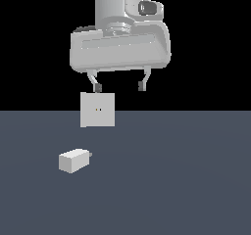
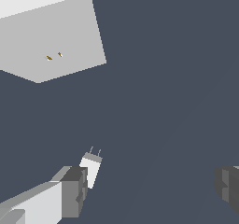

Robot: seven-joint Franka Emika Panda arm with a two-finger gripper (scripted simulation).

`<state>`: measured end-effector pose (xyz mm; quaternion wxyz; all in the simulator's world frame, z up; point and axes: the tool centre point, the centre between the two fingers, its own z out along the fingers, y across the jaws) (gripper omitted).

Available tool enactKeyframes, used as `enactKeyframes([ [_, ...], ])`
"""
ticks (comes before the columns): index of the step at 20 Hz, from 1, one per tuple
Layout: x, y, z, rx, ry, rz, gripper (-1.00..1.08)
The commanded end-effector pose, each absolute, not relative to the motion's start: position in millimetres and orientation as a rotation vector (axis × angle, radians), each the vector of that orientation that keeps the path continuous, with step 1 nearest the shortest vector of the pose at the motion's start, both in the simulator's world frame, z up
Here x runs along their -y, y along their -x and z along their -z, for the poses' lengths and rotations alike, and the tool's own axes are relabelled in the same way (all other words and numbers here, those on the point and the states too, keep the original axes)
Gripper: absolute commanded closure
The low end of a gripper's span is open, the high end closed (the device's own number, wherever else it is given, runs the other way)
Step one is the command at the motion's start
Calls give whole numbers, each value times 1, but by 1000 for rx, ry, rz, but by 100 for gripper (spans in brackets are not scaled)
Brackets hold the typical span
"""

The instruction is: Plug the charger into the wall socket.

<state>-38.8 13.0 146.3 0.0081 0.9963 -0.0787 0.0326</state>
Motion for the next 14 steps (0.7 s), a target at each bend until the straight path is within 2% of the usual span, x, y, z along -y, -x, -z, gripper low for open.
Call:
enactKeyframes([
  [1,-21,46,-138,297,-3105,-135,-92],
  [14,-56,69,-101,522,-3047,-279,-92],
])
